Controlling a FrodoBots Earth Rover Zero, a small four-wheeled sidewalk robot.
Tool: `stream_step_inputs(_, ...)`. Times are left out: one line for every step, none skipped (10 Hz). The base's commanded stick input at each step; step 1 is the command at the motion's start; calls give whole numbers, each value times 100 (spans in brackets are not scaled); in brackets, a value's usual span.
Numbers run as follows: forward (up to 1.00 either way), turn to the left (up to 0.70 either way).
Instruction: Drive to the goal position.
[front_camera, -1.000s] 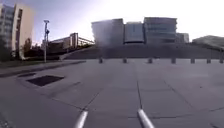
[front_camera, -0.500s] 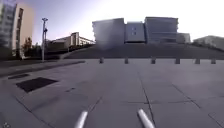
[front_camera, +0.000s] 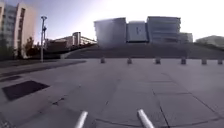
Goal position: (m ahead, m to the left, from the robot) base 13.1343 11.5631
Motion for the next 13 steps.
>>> stream_step_inputs(100,-27)
stream_step_inputs(100,-27)
stream_step_inputs(100,-27)
stream_step_inputs(100,-27)
stream_step_inputs(100,-27)
stream_step_inputs(100,-27)
stream_step_inputs(100,-27)
stream_step_inputs(100,-27)
stream_step_inputs(100,-27)
stream_step_inputs(100,0)
stream_step_inputs(100,0)
stream_step_inputs(100,0)
stream_step_inputs(100,0)
